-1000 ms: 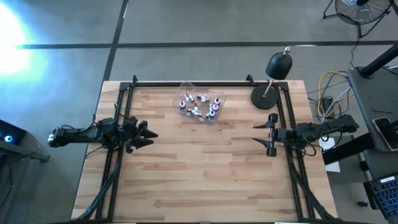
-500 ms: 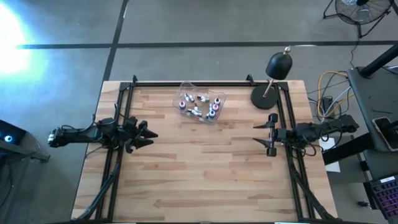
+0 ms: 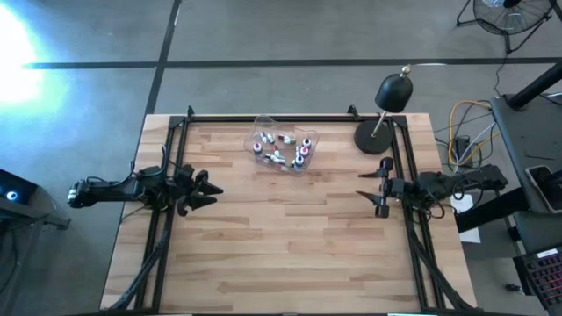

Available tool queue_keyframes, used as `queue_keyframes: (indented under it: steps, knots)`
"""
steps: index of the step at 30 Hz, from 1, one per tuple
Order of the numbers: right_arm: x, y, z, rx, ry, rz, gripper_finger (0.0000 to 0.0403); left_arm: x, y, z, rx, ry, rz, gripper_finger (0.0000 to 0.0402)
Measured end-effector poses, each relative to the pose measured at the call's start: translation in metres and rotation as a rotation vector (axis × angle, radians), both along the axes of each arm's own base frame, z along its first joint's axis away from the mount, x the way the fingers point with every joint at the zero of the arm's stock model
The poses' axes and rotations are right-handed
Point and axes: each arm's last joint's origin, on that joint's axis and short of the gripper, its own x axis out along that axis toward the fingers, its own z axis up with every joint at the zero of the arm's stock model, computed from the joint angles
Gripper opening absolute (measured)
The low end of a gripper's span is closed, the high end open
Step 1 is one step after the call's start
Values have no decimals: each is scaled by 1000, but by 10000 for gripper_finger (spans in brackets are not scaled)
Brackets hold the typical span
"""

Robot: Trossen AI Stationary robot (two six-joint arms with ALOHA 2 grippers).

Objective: Pick & Place food coloring
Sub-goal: Return to Home Position

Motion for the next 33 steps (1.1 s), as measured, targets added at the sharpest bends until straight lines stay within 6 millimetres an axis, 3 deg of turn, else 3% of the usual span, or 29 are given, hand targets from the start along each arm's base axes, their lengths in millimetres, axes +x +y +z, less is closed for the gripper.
queue_keyframes:
  steps: [12,33]
  knots:
    - [0,-18,1,3,-19,-189,224,0,1,0,0,0,14,197]
    - [-1,-19,1,3,-19,-194,224,0,1,0,0,0,14,197]
